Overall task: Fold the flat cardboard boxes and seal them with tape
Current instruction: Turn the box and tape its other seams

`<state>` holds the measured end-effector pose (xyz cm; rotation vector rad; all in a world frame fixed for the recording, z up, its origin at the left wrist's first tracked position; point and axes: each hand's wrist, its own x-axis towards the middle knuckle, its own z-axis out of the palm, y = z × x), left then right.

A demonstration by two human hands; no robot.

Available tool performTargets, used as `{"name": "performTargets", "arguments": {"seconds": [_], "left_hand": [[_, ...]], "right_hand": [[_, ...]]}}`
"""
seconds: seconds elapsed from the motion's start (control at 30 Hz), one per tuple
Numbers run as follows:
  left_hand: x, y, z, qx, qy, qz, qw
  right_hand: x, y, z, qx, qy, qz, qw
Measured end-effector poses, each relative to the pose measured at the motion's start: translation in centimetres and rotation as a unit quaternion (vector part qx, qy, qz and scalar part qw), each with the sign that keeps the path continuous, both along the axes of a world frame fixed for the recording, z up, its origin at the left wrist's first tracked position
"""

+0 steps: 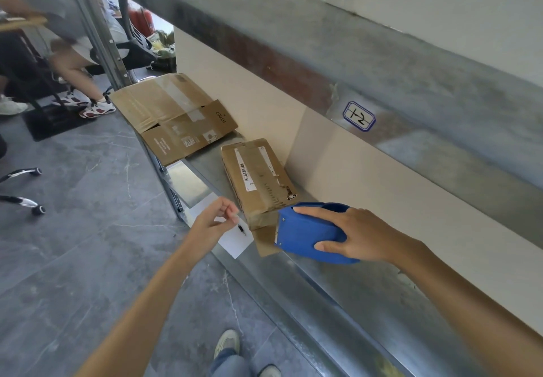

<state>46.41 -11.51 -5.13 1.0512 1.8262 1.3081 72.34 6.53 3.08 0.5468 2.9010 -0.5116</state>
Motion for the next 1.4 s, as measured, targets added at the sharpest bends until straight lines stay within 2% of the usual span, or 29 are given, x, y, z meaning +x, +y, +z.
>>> {"name": "performTargets", "arguments": {"seconds": [0.13,0.4,0.93,1.1,1.3,1.4], "left_hand": [[0.0,0.3,-1.0,0.016,-0.002,-0.005,1.0],[-1.2,1.7,-2.9,0.027,0.051,-0.051,0.997],[-1.4,3.2,-6.3,0.091,0.077,-0.038,0.992],[-1.8,3.9,-6.5,0.107,0.121,-0.054,0.985],[-2.9,5.3,-6.6,0.126,0.25,-0.03,0.96],[-3.9,6.3,-6.5,0.141,0.291,-0.072,0.944]], "right_hand": [[-0.6,-0.3,0.1,0.023,-0.013,0.001,1.0],[-1.2,-0.4,0.2,0.035,-0.031,-0.016,0.999],[-1.1,-0.6,-1.0,-0.004,-0.034,-0.055,0.998],[-1.0,-0.5,-1.0,-0.002,-0.04,-0.075,0.996],[-0.7,-0.2,-1.2,0.011,-0.052,-0.099,0.994],[-0.8,-0.1,-1.2,0.017,-0.062,-0.11,0.992]]}}
